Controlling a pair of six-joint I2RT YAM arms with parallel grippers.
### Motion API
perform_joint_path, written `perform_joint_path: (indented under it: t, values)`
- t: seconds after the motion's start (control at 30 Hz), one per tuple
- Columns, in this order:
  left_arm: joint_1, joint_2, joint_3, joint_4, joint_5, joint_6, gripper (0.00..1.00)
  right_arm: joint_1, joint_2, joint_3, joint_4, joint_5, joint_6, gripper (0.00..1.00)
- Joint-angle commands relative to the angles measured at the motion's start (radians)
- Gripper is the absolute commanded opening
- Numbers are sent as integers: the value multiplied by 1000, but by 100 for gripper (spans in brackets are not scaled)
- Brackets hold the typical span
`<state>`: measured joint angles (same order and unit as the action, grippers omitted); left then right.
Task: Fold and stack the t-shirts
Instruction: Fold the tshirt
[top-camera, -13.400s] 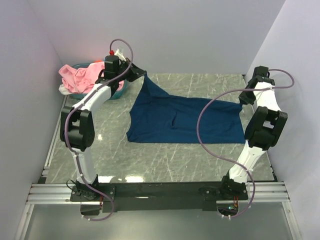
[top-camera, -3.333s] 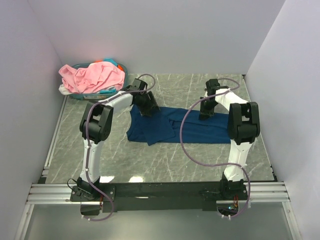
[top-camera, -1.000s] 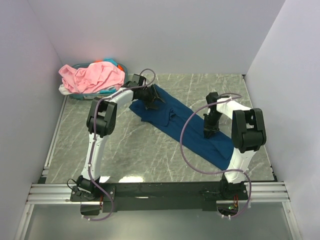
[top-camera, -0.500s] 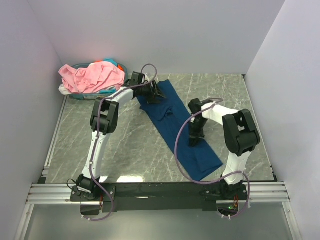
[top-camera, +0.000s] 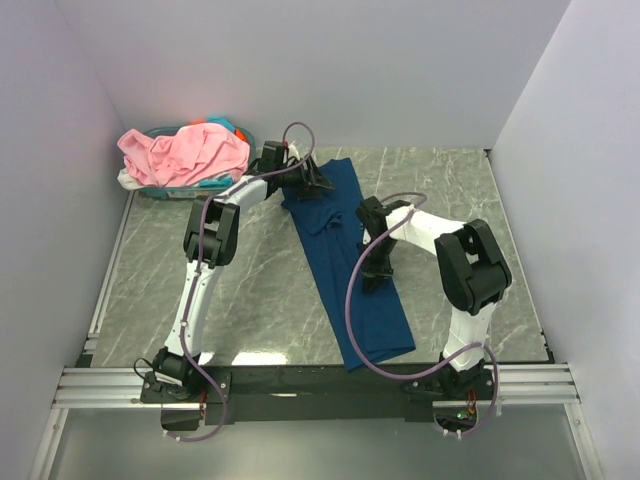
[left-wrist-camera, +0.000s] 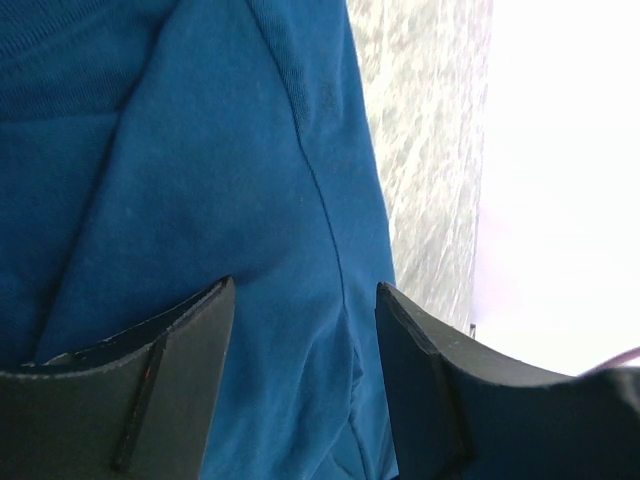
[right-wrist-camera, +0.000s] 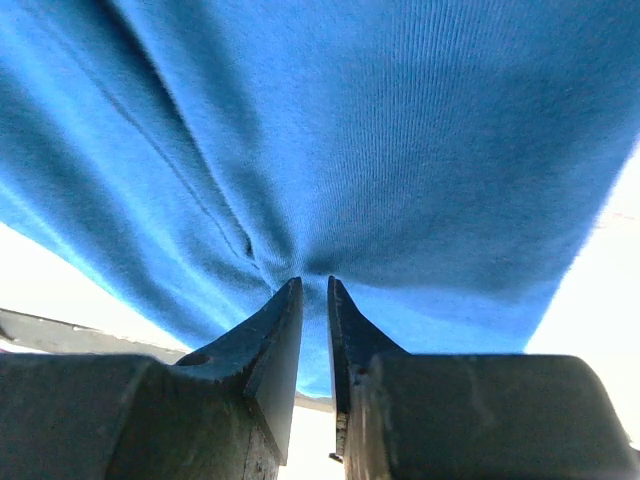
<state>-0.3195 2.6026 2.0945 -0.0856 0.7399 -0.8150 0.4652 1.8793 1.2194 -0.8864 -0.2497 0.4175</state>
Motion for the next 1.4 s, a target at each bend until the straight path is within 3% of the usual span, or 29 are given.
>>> perform_joint_path:
  t: [0.0, 0.17, 0.57, 0.93, 1.37]
  values:
    - [8, -32, -5, 78, -34, -44, 65, 4, -69, 49, -51, 52, -62, 24]
    - [4, -139, -105, 171, -36, -125, 65, 4, -137, -21, -43, 40, -101, 24]
    - [-4, -234, -271, 64, -99, -207, 64, 42, -115, -138, 86, -49, -80, 24]
    - [-3, -145, -208, -78, -148, -181, 64, 113, -19, -109, 135, -94, -60, 24]
    - [8, -1, -56, -8, -152, -147, 64, 161, 104, 41, 124, -131, -45, 24]
